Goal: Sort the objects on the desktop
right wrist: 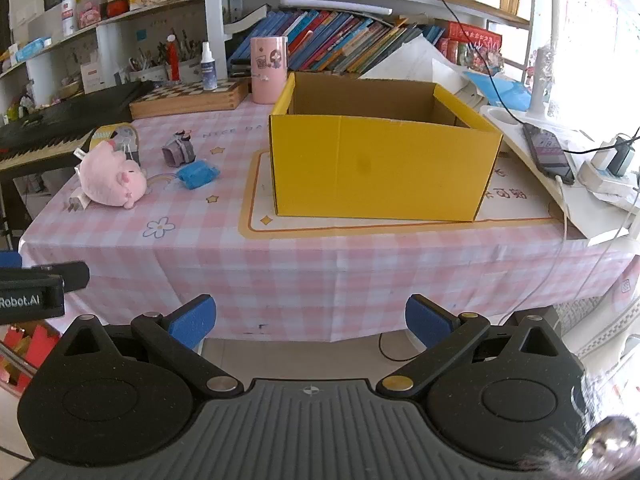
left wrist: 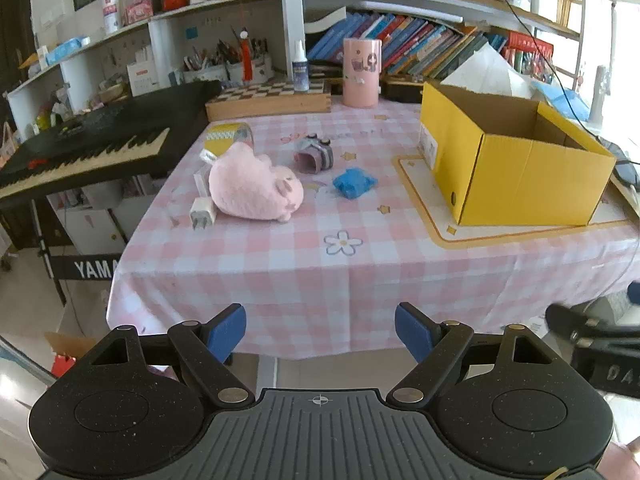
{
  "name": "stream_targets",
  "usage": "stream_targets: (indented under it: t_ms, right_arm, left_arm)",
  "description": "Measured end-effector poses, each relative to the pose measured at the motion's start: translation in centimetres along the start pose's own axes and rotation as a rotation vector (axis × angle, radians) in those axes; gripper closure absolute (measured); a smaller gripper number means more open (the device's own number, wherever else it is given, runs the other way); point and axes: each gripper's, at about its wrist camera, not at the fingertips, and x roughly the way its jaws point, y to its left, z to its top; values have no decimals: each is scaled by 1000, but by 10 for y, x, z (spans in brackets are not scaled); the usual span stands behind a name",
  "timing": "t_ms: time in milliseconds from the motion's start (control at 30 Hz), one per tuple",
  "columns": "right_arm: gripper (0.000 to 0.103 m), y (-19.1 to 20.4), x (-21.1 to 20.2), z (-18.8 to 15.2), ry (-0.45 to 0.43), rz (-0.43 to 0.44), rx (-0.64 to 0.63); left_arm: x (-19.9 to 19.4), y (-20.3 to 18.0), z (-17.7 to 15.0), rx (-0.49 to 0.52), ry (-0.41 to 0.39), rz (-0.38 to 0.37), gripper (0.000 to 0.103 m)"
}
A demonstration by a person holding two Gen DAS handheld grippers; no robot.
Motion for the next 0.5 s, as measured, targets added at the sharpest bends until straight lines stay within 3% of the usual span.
stream_targets:
  t_ms: [133, 500]
  right_arm:
    - [1, 4, -4, 2, -42, 14, -20]
    - [1, 1, 10, -5, 23, 32, -24]
  left_arm:
    - [4, 0, -3, -3, 20, 2, 19]
    - [9, -8, -6, 13, 51, 8, 19]
